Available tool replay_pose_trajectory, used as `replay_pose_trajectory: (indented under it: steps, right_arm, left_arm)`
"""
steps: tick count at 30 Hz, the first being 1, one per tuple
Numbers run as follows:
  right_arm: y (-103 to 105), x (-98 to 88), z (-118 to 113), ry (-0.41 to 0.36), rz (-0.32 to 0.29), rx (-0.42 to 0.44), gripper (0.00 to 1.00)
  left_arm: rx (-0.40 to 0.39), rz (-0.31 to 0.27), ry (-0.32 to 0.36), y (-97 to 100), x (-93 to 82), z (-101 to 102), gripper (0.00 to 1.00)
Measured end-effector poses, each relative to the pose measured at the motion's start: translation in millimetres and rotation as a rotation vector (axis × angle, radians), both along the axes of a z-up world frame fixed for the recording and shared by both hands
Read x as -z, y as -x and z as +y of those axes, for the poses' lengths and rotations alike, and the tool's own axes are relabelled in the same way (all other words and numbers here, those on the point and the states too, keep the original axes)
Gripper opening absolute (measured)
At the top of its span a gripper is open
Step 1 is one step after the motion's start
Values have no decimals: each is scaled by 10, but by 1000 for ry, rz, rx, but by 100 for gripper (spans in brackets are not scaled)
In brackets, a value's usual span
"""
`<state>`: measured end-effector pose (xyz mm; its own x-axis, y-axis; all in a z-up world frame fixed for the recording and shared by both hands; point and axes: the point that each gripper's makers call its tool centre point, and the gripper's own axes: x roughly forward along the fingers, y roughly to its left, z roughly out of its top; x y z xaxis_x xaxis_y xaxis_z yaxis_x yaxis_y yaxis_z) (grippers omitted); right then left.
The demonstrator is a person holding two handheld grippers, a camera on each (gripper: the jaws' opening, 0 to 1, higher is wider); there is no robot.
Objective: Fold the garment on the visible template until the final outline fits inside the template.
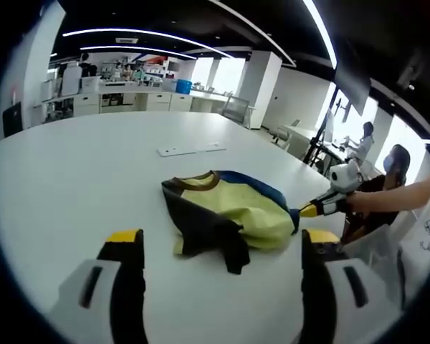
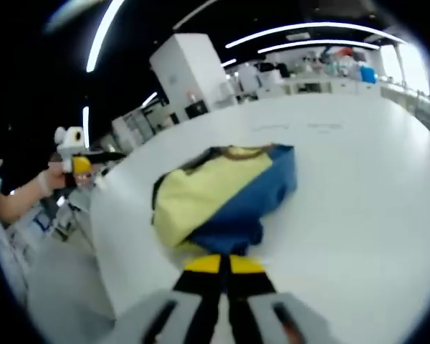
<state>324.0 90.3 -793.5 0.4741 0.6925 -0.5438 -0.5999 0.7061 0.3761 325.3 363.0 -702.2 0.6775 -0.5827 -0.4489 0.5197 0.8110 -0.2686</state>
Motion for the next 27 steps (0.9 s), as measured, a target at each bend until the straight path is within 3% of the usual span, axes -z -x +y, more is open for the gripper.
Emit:
replay_pose_trajectory:
  steps: [7, 15, 27]
  right_arm:
    - [-34, -241, -184, -9, -26, 22, 0]
    - [-127, -480, -620, -23, -49, 106, 0]
    - [-223, -534, -1208, 4, -40, 223, 0]
  left_arm:
    - [5, 3, 5, -1, 28, -20, 87]
    - [12, 11, 3, -1, 76, -44, 87]
    - [27, 18, 8, -43, 115, -119, 86]
